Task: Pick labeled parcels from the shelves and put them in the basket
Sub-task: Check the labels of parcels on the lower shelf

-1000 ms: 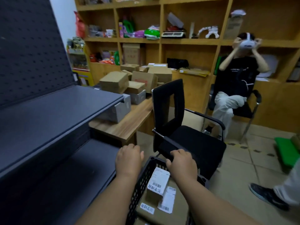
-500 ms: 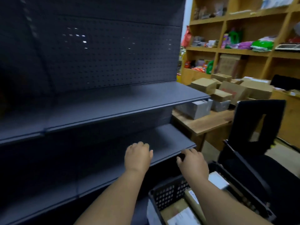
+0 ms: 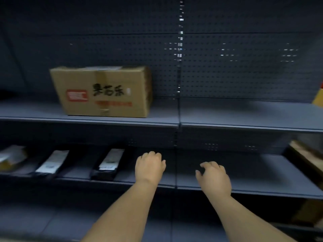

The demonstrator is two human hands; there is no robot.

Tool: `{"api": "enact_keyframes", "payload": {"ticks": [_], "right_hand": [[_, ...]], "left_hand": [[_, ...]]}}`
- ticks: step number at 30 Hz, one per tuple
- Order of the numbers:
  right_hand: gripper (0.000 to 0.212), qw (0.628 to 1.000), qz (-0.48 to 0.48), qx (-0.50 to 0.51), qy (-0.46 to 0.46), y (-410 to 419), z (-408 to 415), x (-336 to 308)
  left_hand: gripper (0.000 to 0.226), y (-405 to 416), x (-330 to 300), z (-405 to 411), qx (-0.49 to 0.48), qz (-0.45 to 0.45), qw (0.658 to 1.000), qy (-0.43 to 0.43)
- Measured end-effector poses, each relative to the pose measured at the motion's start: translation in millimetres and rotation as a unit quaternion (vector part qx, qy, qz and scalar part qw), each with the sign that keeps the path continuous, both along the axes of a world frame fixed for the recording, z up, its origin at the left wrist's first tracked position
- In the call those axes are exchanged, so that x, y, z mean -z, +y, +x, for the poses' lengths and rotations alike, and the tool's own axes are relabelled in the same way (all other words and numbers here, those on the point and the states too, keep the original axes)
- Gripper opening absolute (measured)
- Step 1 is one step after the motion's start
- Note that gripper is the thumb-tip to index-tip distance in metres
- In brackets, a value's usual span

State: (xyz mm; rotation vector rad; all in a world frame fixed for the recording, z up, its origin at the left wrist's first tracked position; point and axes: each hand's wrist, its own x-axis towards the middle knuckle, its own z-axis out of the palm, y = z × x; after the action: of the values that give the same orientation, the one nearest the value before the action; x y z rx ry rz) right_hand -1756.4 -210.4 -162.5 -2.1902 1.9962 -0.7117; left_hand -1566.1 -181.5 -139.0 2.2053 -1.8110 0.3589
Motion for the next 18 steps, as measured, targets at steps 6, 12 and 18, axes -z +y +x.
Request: {"api": "enact_keyframes", "payload": {"ticks": [6,12,18], "right_hand": [[0.036,0.998,-0.007,-0.069,-0.003,32,104,-5],[0.038,0.991,-0.005,-0.134,-0.01,72,204,-11],[0.032,0.982,-0.001,-0.188,-0.021,113,300,-15]], "left_hand": [[0.031,58,-14,96,-0.078,-0.006,0.997,0.002],[0.028,124,-18,183,-0.148,-0.019,0.989,0.005],[0.031,180,-18,267,-0.205,-0.018,0.979,0.003]]}}
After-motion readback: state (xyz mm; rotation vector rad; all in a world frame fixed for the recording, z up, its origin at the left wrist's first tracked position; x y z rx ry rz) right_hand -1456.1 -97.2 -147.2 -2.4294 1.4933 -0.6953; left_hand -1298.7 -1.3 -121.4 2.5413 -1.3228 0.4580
